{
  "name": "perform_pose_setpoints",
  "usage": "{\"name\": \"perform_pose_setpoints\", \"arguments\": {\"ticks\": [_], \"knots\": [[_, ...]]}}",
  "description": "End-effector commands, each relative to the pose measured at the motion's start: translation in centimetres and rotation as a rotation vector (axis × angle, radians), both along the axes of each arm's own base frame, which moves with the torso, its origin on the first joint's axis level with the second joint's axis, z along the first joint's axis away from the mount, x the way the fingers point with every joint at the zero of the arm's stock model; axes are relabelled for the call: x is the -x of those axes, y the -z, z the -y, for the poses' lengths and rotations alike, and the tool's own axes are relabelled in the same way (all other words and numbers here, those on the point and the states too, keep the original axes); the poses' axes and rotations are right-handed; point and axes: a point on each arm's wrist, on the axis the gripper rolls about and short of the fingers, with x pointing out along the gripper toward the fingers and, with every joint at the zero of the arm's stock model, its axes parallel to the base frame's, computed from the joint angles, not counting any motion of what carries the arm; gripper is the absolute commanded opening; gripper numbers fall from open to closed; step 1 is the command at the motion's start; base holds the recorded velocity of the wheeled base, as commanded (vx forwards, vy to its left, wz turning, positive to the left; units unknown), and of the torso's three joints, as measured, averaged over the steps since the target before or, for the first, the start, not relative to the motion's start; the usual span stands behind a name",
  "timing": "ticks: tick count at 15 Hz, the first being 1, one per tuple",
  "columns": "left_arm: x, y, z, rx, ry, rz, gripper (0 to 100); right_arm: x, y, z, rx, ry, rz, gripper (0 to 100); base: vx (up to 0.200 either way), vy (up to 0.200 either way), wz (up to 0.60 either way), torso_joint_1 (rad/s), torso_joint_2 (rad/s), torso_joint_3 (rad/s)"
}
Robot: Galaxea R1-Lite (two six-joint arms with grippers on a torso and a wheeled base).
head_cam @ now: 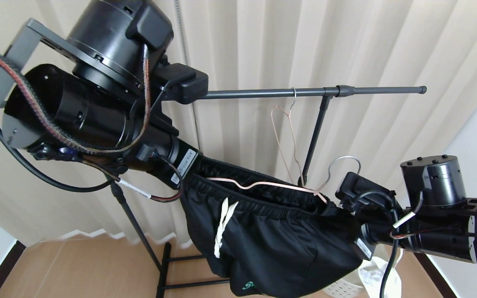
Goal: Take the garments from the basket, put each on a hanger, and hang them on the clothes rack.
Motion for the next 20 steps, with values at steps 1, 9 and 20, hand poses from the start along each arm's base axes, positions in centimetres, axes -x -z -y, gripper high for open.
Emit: {"name": "perform_pose_setpoints", "arguments": {"ticks": [1,9,20], "knots": [[0.0,0.8,1.1,-0.019,0.024,-0.028,0,0.0,-0.3,-0.5,-0.016,-0.006,0.009,0,0.0,0.0,0.0,0.0,0.0,0.0],[0.0,4.7,7.0,0.03,-0.028,-0.195,0,0.5,-0.9,-1.7,-0.034,0.021,0.083,0,0.0,0.0,0.0,0.0,0.0,0.0],[-0.7,1.9,5.2,0.175,-0.135,-0.163,0,0.6,0.7,-0.6,0.104,0.045,0.081,0,0.0,0.0,0.0,0.0,0.0,0.0]]}}
